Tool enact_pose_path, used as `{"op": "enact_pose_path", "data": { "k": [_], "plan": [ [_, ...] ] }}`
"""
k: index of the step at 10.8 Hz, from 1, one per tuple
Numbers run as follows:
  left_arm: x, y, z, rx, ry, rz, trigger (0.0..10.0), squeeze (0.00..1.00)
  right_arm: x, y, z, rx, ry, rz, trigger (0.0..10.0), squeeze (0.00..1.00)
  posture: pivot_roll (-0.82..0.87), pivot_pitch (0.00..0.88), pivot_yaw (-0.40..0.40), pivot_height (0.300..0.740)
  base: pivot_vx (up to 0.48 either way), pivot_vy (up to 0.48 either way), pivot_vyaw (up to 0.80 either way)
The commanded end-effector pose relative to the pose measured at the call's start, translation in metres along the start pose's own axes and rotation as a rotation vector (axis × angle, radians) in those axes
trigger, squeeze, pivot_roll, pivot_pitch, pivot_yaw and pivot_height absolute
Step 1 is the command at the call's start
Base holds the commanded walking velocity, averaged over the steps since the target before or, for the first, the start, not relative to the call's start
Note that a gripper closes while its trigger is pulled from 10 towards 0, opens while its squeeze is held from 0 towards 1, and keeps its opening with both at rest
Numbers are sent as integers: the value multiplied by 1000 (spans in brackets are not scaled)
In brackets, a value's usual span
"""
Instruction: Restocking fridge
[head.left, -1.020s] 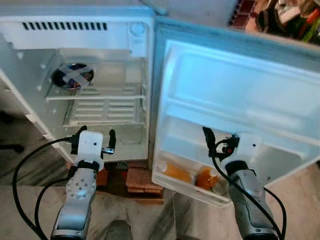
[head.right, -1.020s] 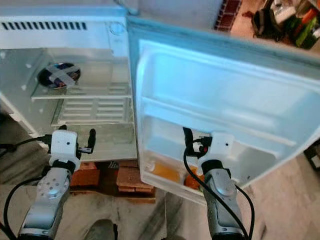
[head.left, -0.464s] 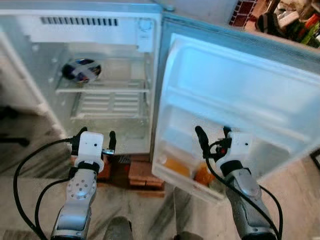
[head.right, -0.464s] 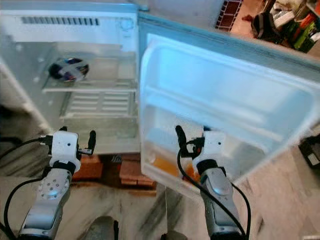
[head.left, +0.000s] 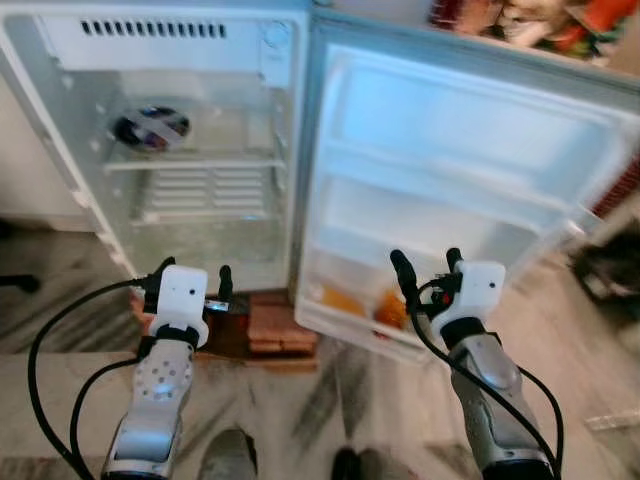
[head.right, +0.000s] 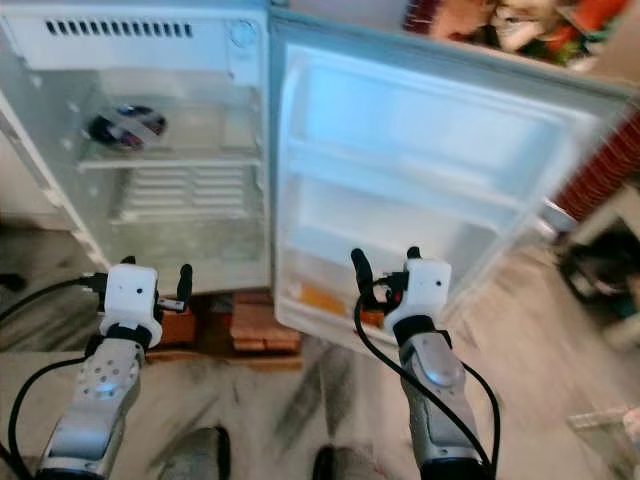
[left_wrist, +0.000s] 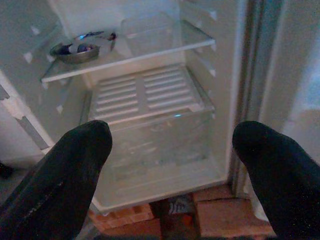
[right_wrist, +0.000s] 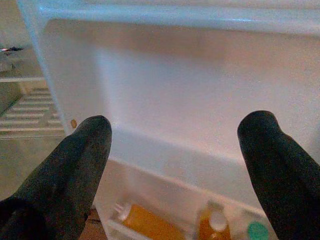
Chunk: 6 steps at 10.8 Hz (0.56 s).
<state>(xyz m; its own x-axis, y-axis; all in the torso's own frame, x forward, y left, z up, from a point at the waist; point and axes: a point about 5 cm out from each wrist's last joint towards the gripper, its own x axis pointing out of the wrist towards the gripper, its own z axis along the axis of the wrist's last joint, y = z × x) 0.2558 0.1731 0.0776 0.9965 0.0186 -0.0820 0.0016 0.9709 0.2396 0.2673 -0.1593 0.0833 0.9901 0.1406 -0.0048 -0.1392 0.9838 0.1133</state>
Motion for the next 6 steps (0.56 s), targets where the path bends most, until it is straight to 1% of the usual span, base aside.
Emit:
{"op": "enact_pose_path", "data": {
  "k": [1, 3, 6],
  "plan": [
    [-1, -2, -3, 6, 10, -7, 10000, 0, 1, -2, 0, -9, 1, 2, 10000, 0, 166, 50, -70, 740, -266, 0, 0],
    [-1, -2, -3, 9, 11, -9, 10000, 0, 2, -4, 1, -13, -2, -5, 10000, 0, 163, 54, -67, 740, -253, 0, 0],
    [-2, -3, -3, 15, 8, -16, 10000, 0, 2, -5, 1, -17, -5, -13, 10000, 0, 162, 58, -66, 740, 0, 0, 0]
  ]
}}
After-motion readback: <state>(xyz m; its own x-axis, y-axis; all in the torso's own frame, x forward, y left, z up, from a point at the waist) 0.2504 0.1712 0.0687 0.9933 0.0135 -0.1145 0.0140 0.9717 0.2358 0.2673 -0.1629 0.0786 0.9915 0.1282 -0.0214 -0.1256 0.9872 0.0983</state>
